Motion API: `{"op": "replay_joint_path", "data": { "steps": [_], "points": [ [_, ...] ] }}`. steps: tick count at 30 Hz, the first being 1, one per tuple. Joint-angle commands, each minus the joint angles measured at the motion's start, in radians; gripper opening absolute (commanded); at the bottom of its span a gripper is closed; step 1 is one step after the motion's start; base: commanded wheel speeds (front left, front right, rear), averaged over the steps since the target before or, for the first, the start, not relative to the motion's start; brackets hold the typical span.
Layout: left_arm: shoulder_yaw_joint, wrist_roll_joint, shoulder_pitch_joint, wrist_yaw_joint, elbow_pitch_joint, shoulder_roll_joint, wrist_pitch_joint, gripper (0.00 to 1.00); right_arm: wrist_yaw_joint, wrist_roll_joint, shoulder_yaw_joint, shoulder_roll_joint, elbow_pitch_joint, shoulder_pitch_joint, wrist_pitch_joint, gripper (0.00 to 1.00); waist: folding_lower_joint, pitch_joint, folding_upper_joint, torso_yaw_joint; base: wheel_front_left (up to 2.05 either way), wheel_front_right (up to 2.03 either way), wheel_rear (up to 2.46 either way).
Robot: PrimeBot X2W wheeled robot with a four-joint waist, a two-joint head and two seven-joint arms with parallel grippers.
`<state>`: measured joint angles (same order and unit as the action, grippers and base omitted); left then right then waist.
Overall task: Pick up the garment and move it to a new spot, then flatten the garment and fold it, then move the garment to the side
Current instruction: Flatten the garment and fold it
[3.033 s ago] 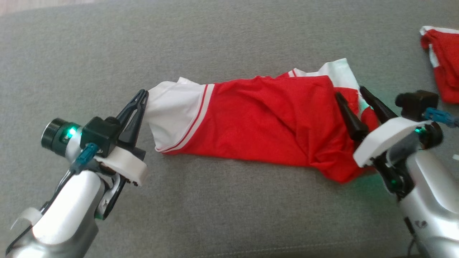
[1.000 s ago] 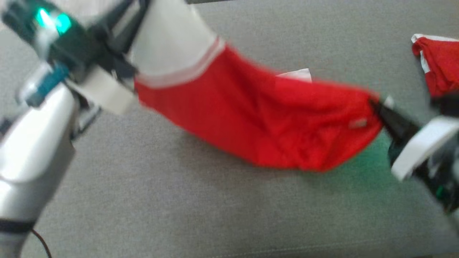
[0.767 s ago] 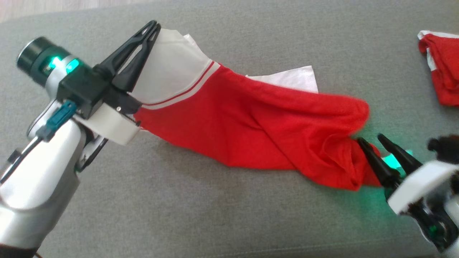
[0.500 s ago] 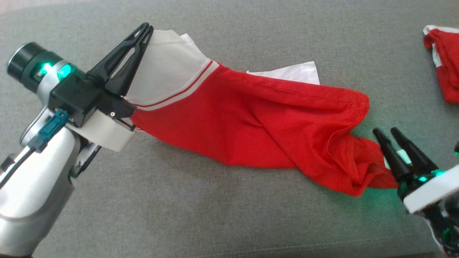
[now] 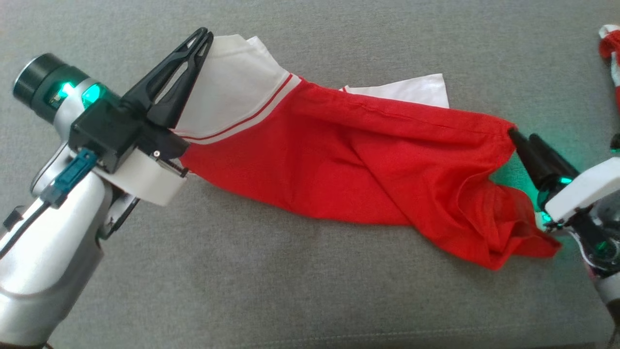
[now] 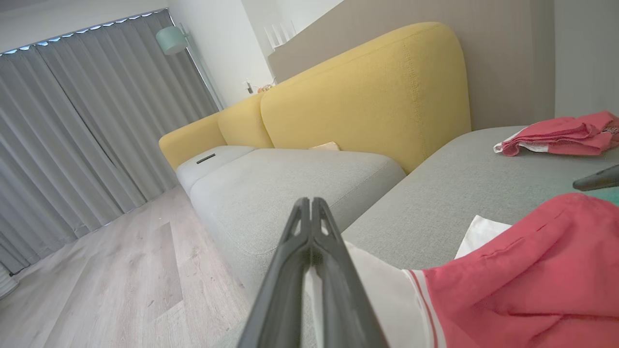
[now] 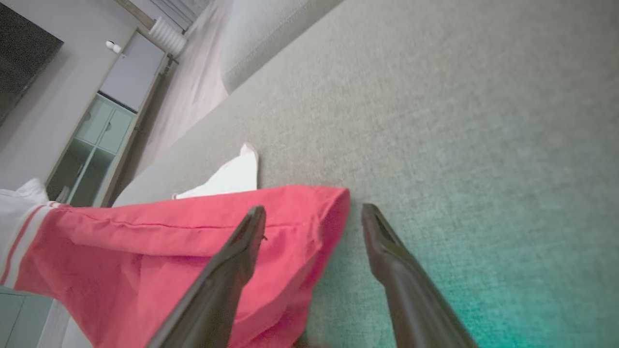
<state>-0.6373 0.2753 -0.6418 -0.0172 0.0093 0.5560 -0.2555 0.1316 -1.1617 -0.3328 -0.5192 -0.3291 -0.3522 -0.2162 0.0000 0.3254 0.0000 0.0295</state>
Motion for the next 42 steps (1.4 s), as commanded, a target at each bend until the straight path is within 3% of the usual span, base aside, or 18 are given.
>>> {"op": "replay_joint_path", "data": {
  "steps": [1, 3, 4, 5, 6, 10, 11, 18, 23, 27, 32, 33, 37, 42],
  "points": [
    [0.044, -0.007, -0.061, 0.006, -0.021, 0.032, 0.003, 0.00, -0.001, -0.004, -0.015, -0.015, 0.006, -0.011, -0.003, 0.99, 0.0000, 0.003, 0.0000, 0.005, 0.00, 0.00, 0.00],
    [0.043, -0.008, -0.065, 0.007, -0.020, 0.031, 0.003, 0.00, -0.001, -0.008, -0.027, -0.012, -0.003, -0.020, -0.003, 0.79, 0.0000, 0.008, 0.0000, 0.006, 0.00, 0.00, 0.00],
    [0.042, -0.009, -0.066, 0.008, -0.020, 0.032, 0.003, 0.00, -0.001, -0.012, -0.030, -0.011, -0.005, -0.023, 0.000, 0.60, 0.0000, 0.010, 0.0000, 0.006, 0.00, 0.00, 0.00],
    [0.042, -0.010, -0.068, 0.008, -0.019, 0.032, 0.002, 0.00, -0.001, -0.015, -0.033, -0.012, -0.005, -0.026, 0.004, 0.47, 0.0000, 0.012, 0.0000, 0.006, 0.00, 0.00, 0.00],
    [0.042, -0.010, -0.069, 0.009, -0.018, 0.033, 0.002, 0.00, -0.001, -0.017, -0.036, -0.013, -0.005, -0.027, 0.008, 0.44, 0.0000, 0.013, 0.0000, 0.006, 0.00, 0.00, 0.00],
    [0.040, -0.012, -0.073, 0.010, -0.012, 0.032, 0.001, 0.00, -0.001, -0.027, -0.047, -0.017, -0.014, -0.036, 0.023, 0.05, 0.0000, 0.015, 0.0000, 0.004, 0.00, 0.00, 0.00],
    [0.039, -0.012, -0.074, 0.010, -0.011, 0.032, 0.001, 0.00, -0.001, -0.031, -0.049, -0.018, -0.014, -0.039, 0.028, 0.00, 0.0000, 0.016, 0.0000, 0.004, 0.00, 0.00, 0.00],
    [0.042, -0.012, -0.083, 0.011, 0.001, 0.037, -0.001, 0.00, -0.001, -0.037, -0.067, -0.048, 0.024, -0.066, 0.080, 0.00, 0.0000, 0.015, 0.0000, 0.004, 0.00, 0.00, 0.00],
    [0.068, -0.009, -0.122, 0.004, -0.001, 0.055, -0.003, 0.00, -0.001, -0.024, -0.035, -0.118, 0.113, -0.124, 0.172, 0.00, 0.0000, 0.009, 0.0000, -0.003, 0.00, 0.00, 0.00],
    [0.101, 0.006, -0.220, -0.030, -0.006, 0.072, 0.002, 0.00, -0.001, 0.016, 0.020, -0.179, 0.160, -0.233, 0.216, 0.00, 0.0000, 0.015, 0.0000, -0.016, 0.00, 0.00, 0.00],
    [0.115, 0.024, -0.447, -0.085, 0.061, 0.074, 0.034, 0.00, -0.001, 0.120, 0.049, -0.186, 0.123, -0.466, 0.154, 0.00, 0.0000, 0.061, 0.0000, -0.040, 0.00, 0.00, 0.00],
    [0.096, 0.007, -0.566, -0.099, 0.117, 0.073, 0.042, 0.00, -0.001, 0.173, 0.033, -0.167, 0.080, -0.590, 0.107, 0.00, 0.0000, 0.093, 0.0000, -0.053, 0.00, 0.00, 0.00],
    [0.070, -0.021, -0.817, -0.109, 0.270, 0.037, 0.033, 0.00, -0.001, 0.290, 0.000, -0.117, -0.040, -0.844, 0.074, 0.00, 0.0000, 0.167, 0.0000, -0.077, 0.00, 0.00, 0.00],
    [0.053, -0.116, -1.080, -0.096, 0.426, -0.032, 0.000, 0.00, -0.001, 0.399, -0.043, -0.065, -0.177, -1.076, 0.140, 0.00, 0.0000, 0.233, 0.0000, -0.096, 0.00, 0.00, 0.00]
  ]
}}
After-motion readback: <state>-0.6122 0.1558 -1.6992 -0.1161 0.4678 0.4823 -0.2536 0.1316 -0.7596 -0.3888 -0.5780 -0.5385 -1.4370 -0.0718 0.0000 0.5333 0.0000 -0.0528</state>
